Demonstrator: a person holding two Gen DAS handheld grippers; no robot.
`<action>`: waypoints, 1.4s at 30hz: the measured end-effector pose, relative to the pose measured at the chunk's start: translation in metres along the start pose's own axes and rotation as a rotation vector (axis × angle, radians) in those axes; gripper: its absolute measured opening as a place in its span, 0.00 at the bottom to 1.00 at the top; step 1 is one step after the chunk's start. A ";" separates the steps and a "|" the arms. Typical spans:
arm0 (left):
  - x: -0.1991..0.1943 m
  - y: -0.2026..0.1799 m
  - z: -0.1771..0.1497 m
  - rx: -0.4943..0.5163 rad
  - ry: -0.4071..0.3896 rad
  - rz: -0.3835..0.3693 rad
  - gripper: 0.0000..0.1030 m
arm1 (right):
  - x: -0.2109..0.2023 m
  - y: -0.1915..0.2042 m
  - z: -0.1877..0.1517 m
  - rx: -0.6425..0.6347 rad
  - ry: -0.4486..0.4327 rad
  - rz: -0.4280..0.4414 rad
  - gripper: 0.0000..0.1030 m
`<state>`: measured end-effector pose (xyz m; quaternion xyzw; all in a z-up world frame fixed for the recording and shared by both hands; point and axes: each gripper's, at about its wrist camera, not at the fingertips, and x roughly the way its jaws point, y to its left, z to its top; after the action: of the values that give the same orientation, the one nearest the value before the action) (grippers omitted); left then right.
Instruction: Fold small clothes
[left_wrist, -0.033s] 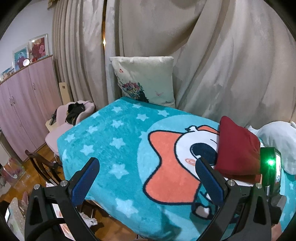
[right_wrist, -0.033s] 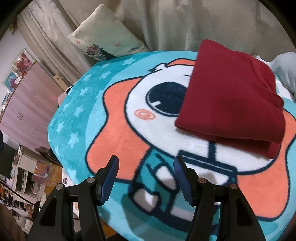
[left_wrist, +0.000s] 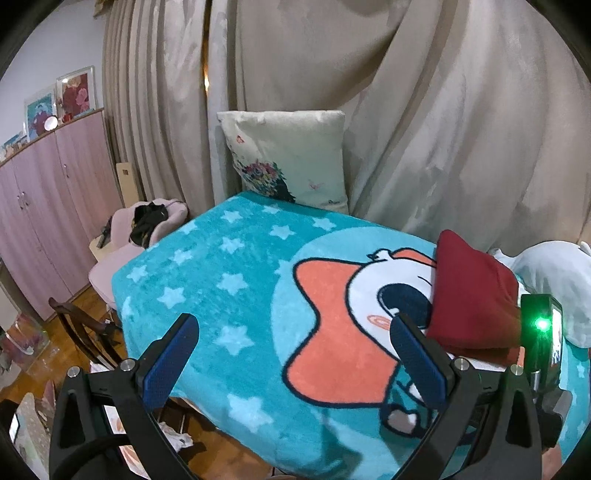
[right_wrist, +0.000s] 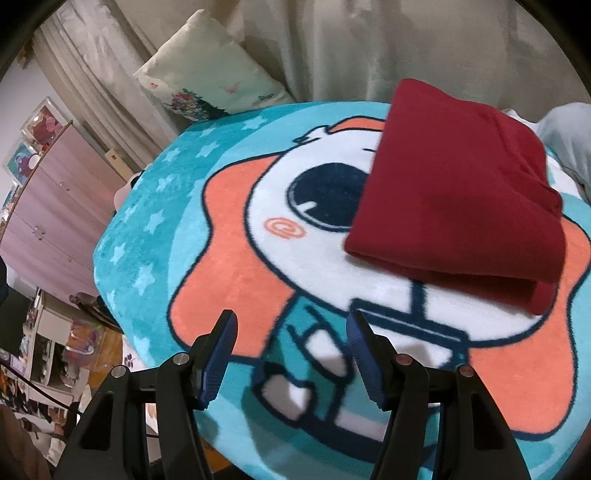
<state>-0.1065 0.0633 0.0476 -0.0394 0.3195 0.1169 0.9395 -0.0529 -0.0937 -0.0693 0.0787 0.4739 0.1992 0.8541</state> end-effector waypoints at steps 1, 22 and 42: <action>0.002 -0.004 0.001 0.005 0.006 -0.007 1.00 | -0.003 -0.005 -0.001 0.009 -0.003 -0.007 0.64; 0.010 -0.148 -0.018 0.262 0.137 -0.335 1.00 | -0.101 -0.123 -0.054 0.265 -0.165 -0.275 0.66; 0.031 -0.109 -0.021 0.166 0.215 -0.282 1.00 | -0.067 -0.078 -0.044 0.107 -0.110 -0.216 0.66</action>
<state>-0.0686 -0.0398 0.0117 -0.0184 0.4181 -0.0474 0.9070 -0.1009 -0.1948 -0.0660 0.0835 0.4419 0.0756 0.8899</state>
